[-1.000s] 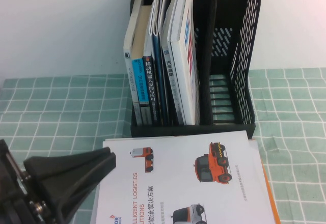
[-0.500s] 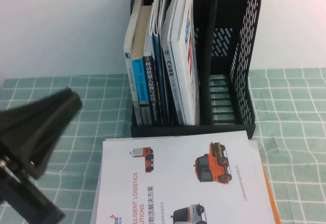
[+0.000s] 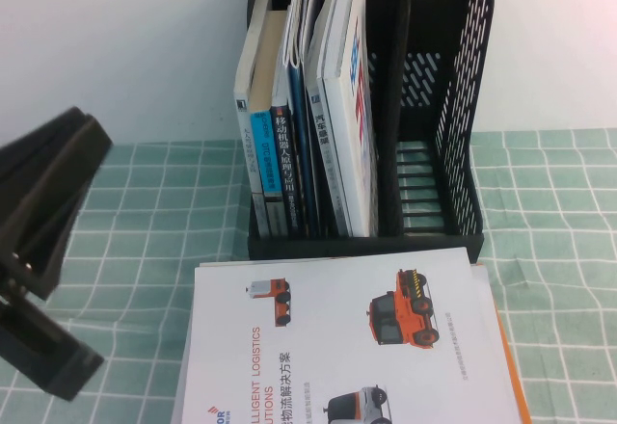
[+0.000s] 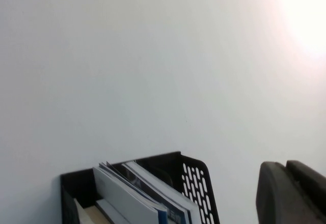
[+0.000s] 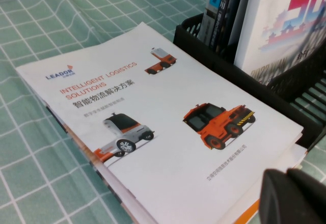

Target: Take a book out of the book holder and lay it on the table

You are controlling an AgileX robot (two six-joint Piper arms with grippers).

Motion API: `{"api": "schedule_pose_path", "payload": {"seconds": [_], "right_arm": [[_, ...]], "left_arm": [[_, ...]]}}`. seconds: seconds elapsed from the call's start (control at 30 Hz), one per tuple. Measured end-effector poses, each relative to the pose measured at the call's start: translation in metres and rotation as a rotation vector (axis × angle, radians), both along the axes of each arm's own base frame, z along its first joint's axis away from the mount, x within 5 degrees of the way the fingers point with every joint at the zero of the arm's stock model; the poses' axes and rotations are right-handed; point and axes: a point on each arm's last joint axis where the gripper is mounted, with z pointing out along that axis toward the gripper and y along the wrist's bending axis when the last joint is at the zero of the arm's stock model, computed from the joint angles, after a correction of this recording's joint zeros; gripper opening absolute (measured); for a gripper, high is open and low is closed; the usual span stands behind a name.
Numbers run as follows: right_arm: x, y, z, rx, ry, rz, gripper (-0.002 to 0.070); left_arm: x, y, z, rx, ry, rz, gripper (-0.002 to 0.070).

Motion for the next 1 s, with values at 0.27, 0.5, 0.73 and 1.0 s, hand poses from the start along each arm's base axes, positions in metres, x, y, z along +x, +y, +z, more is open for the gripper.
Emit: {"api": "schedule_pose_path", "payload": {"seconds": [0.27, 0.5, 0.73, 1.0], "right_arm": [[-0.0001, 0.0001, 0.0001, 0.002, -0.001, 0.001, 0.0003], [-0.0001, 0.0001, 0.0001, 0.002, -0.001, 0.001, 0.0003], [-0.0001, 0.0001, 0.0001, 0.002, -0.001, 0.001, 0.0003], [-0.0001, 0.0001, 0.0001, 0.002, -0.001, 0.001, 0.0003]], "left_arm": [[-0.0018, -0.0053, -0.0082, 0.069, 0.063, -0.057, -0.0001], [-0.002, -0.0056, -0.0087, 0.073, 0.067, -0.06, -0.0001], [-0.002, -0.0056, -0.0087, 0.074, 0.066, -0.059, -0.0001], [-0.002, -0.0056, -0.0087, 0.074, 0.066, -0.059, -0.0001]]}}
